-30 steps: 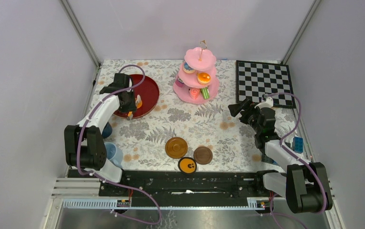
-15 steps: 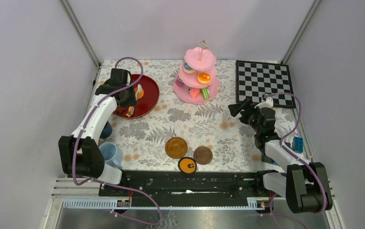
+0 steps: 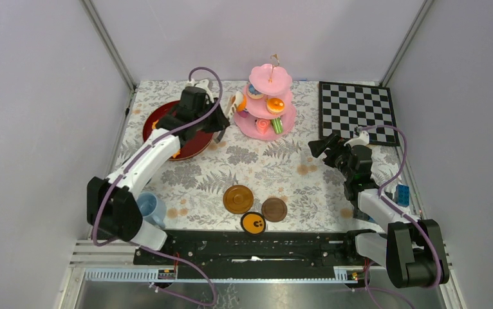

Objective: Serve the afternoon tea
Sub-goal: Place the desert on the desert table.

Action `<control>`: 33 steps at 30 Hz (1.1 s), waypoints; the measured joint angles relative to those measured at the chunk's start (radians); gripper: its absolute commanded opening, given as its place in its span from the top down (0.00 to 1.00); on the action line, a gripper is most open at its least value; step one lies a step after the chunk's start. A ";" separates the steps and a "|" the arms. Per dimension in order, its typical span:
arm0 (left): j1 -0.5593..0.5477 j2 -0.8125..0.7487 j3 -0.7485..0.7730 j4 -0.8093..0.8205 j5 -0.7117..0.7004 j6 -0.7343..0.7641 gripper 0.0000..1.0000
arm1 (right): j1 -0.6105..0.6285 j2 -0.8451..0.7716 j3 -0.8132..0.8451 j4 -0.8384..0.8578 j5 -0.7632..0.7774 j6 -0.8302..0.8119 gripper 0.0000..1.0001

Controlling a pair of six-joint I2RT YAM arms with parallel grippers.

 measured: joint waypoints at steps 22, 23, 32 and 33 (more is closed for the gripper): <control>-0.105 0.224 0.116 0.135 0.011 -0.085 0.69 | 0.000 -0.001 -0.001 0.000 0.000 0.000 0.02; -0.105 0.230 0.118 0.138 0.011 -0.085 0.68 | 0.000 -0.001 -0.001 0.000 0.000 0.000 0.02; -0.108 0.254 0.126 0.137 0.009 -0.080 0.57 | 0.000 -0.001 -0.001 0.000 0.000 0.000 0.02; -0.108 0.254 0.127 0.137 0.008 -0.079 0.57 | 0.000 -0.001 -0.001 0.000 -0.001 0.000 0.02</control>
